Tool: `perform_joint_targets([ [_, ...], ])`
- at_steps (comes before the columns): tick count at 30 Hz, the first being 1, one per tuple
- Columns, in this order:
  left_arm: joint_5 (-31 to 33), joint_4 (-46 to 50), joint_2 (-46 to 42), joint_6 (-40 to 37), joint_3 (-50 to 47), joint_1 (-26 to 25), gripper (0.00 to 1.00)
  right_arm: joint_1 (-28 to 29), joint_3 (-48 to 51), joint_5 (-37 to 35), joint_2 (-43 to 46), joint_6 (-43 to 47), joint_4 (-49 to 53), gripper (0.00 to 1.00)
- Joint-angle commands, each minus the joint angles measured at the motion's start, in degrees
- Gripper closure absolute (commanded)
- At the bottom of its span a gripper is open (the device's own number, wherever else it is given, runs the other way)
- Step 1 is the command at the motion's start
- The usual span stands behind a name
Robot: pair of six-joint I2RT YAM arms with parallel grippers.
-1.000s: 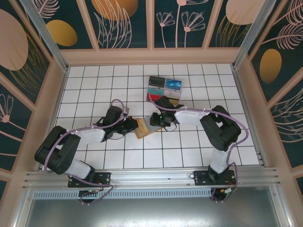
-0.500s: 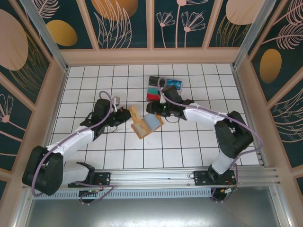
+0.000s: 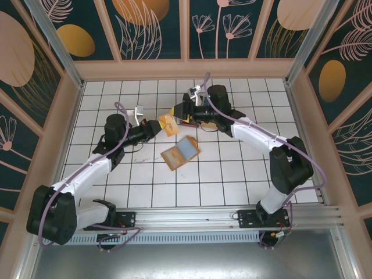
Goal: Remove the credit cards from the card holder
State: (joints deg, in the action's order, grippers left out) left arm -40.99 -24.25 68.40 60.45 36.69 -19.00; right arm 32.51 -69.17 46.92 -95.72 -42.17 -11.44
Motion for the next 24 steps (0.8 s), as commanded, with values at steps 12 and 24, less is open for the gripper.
perform_joint_targets([
  [12,-3.7,-11.2,1.9,9.0,4.3,0.6,0.95,-0.9,-1.8,13.2,-1.4,-2.9,-10.7,0.69],
  [24,5.5,7.0,-1.8,1.5,2.7,0.6,0.28,-0.8,-3.9,7.6,0.7,6.1,-2.6,1.0],
])
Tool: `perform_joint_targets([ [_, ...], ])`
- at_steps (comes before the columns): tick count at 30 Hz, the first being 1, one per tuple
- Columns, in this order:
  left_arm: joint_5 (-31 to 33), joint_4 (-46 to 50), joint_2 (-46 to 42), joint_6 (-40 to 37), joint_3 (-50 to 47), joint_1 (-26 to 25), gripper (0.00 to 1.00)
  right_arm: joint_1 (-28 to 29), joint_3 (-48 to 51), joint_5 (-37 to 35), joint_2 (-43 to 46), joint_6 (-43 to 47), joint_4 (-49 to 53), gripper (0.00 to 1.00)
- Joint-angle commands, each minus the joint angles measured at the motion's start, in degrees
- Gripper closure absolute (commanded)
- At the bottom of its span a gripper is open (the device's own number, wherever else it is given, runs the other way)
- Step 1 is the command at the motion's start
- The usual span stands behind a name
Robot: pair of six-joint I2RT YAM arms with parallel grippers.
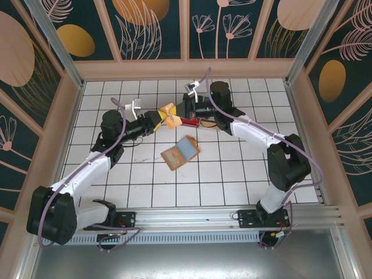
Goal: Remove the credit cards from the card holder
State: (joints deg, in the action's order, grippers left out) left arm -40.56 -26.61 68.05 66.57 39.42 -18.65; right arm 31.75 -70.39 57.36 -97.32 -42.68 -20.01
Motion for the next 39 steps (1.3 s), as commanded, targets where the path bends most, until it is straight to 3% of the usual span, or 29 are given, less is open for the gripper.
perform_joint_targets([
  [1,7.2,13.6,-1.7,-6.6,0.0,0.3,0.22,-0.1,-4.7,-3.5,1.6,9.3,9.4,1.0],
  [6,16.5,26.4,-2.8,-14.2,-1.4,0.2,0.01,-0.1,-11.6,-14.8,-1.9,23.4,22.5,1.0],
  [12,25.7,31.9,-3.9,-18.5,-3.1,0.2,0.01,-4.4,-11.2,-20.2,-2.0,35.1,22.8,1.0],
  [16,30.1,34.6,-4.3,-20.7,-3.6,0.2,0.01,-6.4,-16.1,-23.9,-4.0,45.9,32.1,1.0],
  [32,29.7,32.3,-1.0,-22.8,-2.6,0.2,0.01,-8.7,-27.3,-40.8,-11.9,87.3,62.5,1.0],
  [36,28.5,31.5,0.4,-22.8,-2.4,0.3,0.01,-8.9,-35.3,-44.3,-17.9,91.4,72.6,1.0],
  [39,27.3,30.4,1.5,-22.7,-2.0,0.3,0.01,-8.9,-36.3,-44.4,-19.3,92.5,73.5,1.0],
])
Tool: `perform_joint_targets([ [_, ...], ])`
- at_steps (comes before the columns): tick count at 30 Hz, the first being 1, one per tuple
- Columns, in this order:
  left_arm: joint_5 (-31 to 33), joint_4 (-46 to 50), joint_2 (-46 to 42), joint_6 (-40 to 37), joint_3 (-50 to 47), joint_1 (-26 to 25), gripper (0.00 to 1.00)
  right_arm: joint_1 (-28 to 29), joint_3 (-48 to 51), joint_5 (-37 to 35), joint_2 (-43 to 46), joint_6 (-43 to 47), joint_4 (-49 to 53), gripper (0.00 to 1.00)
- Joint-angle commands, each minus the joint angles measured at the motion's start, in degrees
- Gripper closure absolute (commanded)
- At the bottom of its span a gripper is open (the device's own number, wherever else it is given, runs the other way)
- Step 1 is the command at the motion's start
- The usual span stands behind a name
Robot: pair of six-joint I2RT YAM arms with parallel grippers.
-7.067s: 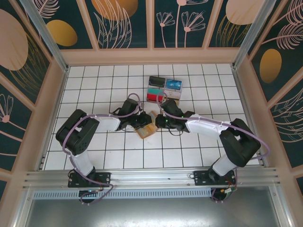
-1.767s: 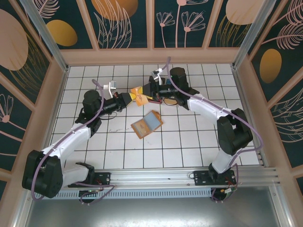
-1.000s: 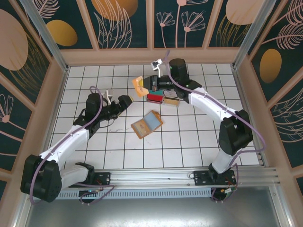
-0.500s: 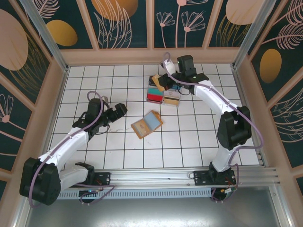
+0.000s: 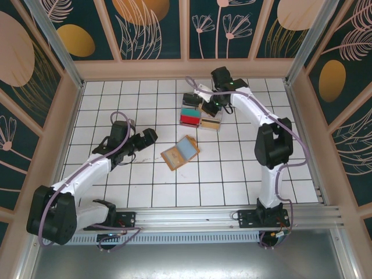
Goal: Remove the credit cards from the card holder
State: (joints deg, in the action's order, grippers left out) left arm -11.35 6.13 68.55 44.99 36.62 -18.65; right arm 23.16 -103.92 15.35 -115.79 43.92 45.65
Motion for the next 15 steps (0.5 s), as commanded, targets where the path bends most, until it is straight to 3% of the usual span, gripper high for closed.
perform_joint_targets([
  [1,-2.4,-2.6,1.4,-1.0,1.0,0.2,0.01,-0.4,-2.9,-2.8,-1.3,6.2,7.9,1.0],
  [7,-4.0,-1.9,4.5,-2.3,2.8,0.3,0.01,-0.1,-1.1,-6.0,-3.0,9.9,7.1,1.0],
  [15,-5.6,-2.0,6.8,-2.3,2.9,0.2,0.01,0.4,-0.1,-2.5,-3.3,13.8,5.1,1.0],
])
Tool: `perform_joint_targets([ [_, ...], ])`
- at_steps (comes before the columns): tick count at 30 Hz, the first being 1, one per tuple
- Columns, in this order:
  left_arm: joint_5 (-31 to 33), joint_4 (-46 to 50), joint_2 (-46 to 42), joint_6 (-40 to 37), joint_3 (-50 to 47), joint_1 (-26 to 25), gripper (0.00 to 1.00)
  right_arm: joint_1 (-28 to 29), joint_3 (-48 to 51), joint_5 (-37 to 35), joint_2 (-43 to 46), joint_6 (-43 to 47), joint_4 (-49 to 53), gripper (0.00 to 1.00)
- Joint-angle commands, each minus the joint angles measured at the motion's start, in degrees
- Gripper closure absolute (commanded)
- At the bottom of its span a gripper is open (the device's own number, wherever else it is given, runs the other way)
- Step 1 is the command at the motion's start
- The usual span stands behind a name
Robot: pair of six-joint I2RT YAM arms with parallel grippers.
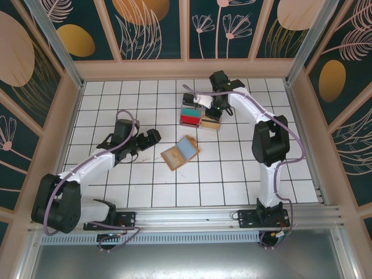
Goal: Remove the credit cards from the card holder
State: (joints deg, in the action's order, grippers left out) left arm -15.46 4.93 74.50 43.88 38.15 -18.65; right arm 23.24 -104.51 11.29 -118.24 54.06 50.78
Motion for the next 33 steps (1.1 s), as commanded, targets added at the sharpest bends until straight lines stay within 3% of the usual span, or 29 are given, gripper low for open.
perform_joint_targets([
  [1,-1.6,-0.8,1.1,-1.1,1.5,0.2,0.01,0.3,0.6,2.2,-1.0,4.1,-0.1,1.0],
  [7,-1.9,-1.1,2.0,-0.6,2.1,0.2,0.01,0.3,0.8,4.3,-2.2,6.5,0.8,1.0],
  [22,-1.9,-0.6,4.4,-0.7,2.3,0.2,0.01,0.3,2.3,-0.2,-4.3,8.0,-4.1,1.0],
  [33,-1.5,2.4,5.0,-2.3,3.7,0.3,0.01,-0.1,6.7,1.8,-2.5,11.2,-6.8,0.94],
])
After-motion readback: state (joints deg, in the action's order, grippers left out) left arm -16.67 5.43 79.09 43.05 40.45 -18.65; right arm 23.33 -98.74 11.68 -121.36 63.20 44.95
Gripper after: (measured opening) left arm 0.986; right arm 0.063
